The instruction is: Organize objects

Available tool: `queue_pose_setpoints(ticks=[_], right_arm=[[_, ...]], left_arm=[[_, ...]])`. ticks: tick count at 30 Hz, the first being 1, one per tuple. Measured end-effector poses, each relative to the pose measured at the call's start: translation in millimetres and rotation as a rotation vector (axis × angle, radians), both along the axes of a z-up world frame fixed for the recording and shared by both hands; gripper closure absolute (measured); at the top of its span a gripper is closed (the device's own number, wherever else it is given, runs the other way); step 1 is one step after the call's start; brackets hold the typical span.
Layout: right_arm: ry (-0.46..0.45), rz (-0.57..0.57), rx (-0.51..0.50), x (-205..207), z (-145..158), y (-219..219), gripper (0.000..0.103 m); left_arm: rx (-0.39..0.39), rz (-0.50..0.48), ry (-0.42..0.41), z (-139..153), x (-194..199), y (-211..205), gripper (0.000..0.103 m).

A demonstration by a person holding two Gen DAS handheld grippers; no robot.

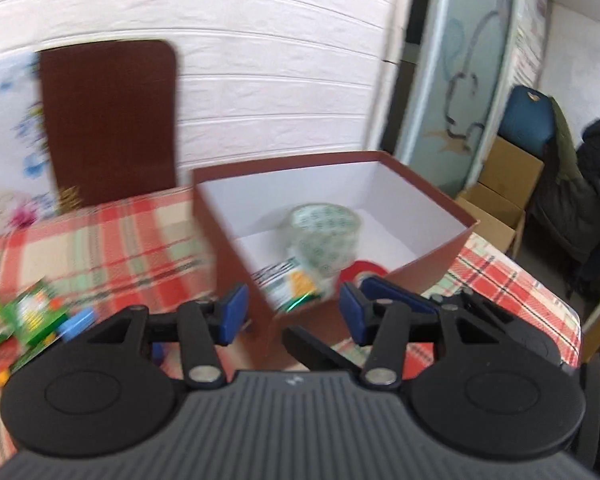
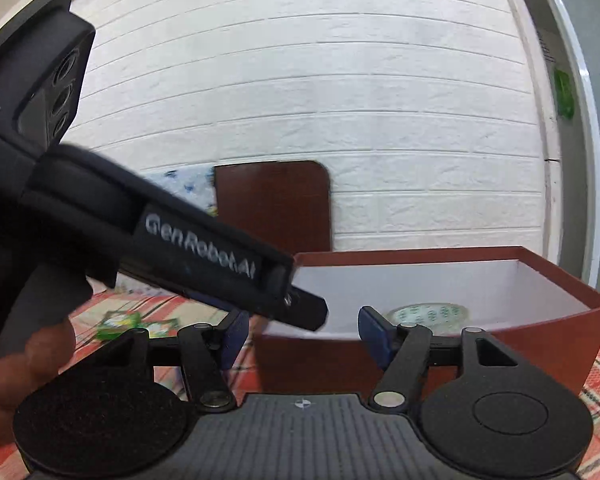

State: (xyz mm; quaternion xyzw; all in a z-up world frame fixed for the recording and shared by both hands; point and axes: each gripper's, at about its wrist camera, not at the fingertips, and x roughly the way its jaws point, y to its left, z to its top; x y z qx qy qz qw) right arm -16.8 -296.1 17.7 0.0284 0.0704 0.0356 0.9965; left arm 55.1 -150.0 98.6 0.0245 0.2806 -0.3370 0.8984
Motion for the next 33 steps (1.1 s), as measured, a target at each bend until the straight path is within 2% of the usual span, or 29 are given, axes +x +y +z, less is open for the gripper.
queue_pose_setpoints(ticks=[4,9,12,14,16,17,18,19,20,24,26,28,30,33], right_arm=[[0.052,0.102,-0.055,-7.9,-6.0,32.4,0.041],[0.217,0.263,-0.089,7.9,-17.7,69.8,0.042],[0.270,0.321,-0.112,16.3,-19.7,89.2,0.042],[0.279,0.352,-0.133,22.7,-17.7,102.7,0.042],[0.282,0.376,-0.157,31.5,-16.2,116.8,0.042],[0.287,0.385,-0.169,40.4,-14.4,126.7,0.042],[0.298,0.392,-0.178,47.2,-12.9,135.7,0.042],[0.309,0.397,-0.185,57.6,-11.5,141.6,0.042],[0.317,0.399,-0.190,68.1,-7.7,147.0,0.042],[0.340,0.399,-0.177,109.7,6.8,165.8,0.040],[0.348,0.420,-0.185,135.8,10.9,181.1,0.034],[0.364,0.443,-0.198,160.5,10.4,199.6,0.034],[0.398,0.469,-0.204,184.5,8.2,215.5,0.033],[0.437,0.475,-0.230,220.5,-1.4,239.0,0.027]], left_arm=[[0.003,0.115,0.062,-22.1,-2.2,52.1,0.050],[0.058,0.360,0.180,-63.5,14.1,123.7,0.050],[0.119,0.515,0.188,-80.4,23.0,166.8,0.049],[0.144,0.594,0.137,-85.5,26.6,192.4,0.049],[0.208,0.691,0.072,-91.9,29.7,210.2,0.035],[0.215,0.734,0.043,-97.1,30.1,219.4,0.028],[0.174,0.758,0.034,-102.1,28.7,232.9,0.021],[0.103,0.768,0.040,-103.5,26.9,243.7,0.022],[0.084,0.782,0.039,-102.0,26.5,247.1,0.022],[0.112,0.778,0.014,-102.8,26.3,240.5,0.022],[0.078,0.778,0.017,-103.5,25.0,243.6,0.021],[0.045,0.779,0.018,-104.6,24.2,248.0,0.020],[0.038,0.775,0.018,-105.3,22.7,248.2,0.018],[0.030,0.768,0.018,-106.9,24.4,249.1,0.018]])
